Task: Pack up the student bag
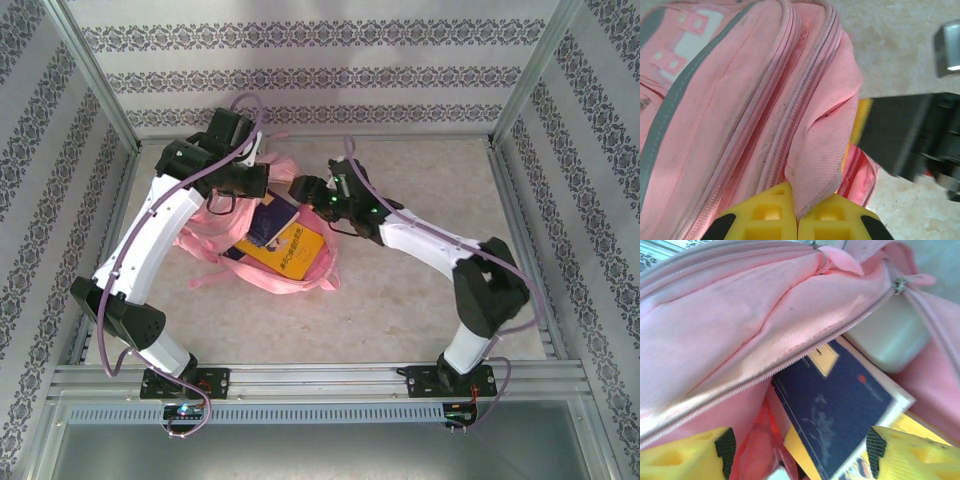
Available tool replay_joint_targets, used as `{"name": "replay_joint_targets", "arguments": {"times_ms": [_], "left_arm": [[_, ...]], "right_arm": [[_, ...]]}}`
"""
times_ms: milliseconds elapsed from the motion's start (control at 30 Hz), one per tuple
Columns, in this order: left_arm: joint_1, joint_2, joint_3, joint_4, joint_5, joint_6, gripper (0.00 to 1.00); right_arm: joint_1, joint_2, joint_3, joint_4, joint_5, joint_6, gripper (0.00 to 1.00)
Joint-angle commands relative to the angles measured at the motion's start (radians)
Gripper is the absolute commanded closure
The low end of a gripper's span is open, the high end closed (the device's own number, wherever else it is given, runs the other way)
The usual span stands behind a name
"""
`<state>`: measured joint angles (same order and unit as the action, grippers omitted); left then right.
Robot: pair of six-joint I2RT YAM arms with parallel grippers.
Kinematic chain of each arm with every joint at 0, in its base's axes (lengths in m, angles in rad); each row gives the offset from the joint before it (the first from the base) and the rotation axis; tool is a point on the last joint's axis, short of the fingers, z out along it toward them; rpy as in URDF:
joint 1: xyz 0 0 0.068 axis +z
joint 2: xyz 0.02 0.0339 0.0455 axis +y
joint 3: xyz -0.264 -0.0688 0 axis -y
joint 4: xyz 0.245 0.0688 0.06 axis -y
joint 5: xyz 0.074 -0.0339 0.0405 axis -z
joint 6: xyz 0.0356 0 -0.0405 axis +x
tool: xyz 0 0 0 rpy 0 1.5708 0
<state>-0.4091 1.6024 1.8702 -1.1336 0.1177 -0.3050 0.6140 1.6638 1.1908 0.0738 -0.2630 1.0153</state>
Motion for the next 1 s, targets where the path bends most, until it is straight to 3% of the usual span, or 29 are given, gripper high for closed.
{"name": "replay_joint_targets", "arguments": {"times_ms": [0, 100, 267, 467, 800, 967], "left_arm": [[0.015, -0.064, -0.068, 0.129, 0.064, -0.045, 1.00], [0.016, -0.099, -0.170, 0.190, 0.152, -0.075, 0.97], [-0.011, -0.109, -0.326, 0.307, 0.267, -0.149, 1.00], [-0.115, -0.011, -0.407, 0.415, 0.286, -0.185, 1.00], [-0.252, 0.262, -0.273, 0.572, 0.321, -0.280, 1.00], [-0.264, 0.346, -0.219, 0.641, 0.354, -0.340, 1.00]], "right_arm": [[-0.022, -0.116, -0.110, -0.101, 0.023, -0.118, 0.34], [-0.069, -0.227, -0.206, -0.170, 0.036, -0.162, 0.38], [-0.127, -0.398, -0.340, -0.271, 0.070, -0.201, 0.39], [-0.133, -0.561, -0.372, -0.443, 0.147, -0.257, 0.39], [-0.153, -0.728, -0.402, -0.612, 0.174, -0.325, 0.37], [-0.152, -0.789, -0.406, -0.651, 0.152, -0.372, 0.37]]}}
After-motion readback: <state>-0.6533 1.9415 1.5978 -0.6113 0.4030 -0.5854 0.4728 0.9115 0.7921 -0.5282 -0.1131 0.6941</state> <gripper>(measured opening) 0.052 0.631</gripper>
